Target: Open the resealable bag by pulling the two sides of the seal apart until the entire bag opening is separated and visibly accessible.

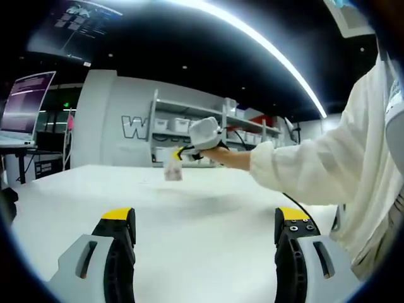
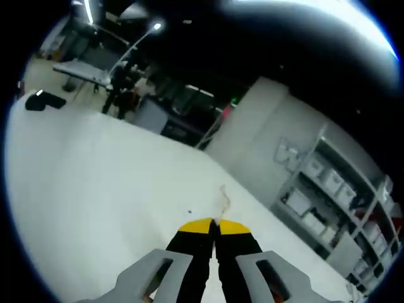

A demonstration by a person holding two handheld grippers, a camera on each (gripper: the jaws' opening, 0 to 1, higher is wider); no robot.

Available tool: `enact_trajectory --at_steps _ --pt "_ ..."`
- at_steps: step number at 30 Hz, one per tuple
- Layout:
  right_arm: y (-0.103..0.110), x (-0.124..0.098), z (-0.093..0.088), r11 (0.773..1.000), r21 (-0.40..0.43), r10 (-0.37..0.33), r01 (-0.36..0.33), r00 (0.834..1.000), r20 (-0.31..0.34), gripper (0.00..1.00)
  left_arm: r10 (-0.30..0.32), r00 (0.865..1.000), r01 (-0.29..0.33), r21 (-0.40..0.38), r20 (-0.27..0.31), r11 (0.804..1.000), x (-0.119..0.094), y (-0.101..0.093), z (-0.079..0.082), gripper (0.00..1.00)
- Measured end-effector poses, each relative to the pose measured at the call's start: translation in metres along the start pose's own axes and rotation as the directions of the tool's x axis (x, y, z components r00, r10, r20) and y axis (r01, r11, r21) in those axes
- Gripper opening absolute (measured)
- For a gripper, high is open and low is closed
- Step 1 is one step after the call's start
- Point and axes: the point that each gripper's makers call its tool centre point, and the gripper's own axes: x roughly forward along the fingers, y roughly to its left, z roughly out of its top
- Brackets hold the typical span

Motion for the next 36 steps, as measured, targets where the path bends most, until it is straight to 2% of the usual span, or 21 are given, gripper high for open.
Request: enact_trajectory --at_steps 12,25,36 --pt "-0.004 -0.030 0.007 1.000 0.000 0.000 0.000 1.000 0.027 0.00 0.004 1.000 -0.004 0.000 0.009 1.000 -0.004 -0.002 0.001 0.90" --pt "0.000 -0.049 0.014 1.000 -0.015 0.020 -0.019 0.998 0.055 0.00 0.008 1.000 -0.008 -0.001 0.010 1.000 -0.005 -0.003 0.000 0.90" --pt "-0.002 -0.060 0.011 0.999 -0.009 0.036 -0.036 0.997 0.062 0.00 0.005 1.000 -0.005 0.002 0.009 1.000 -0.003 -0.006 -0.001 0.90"
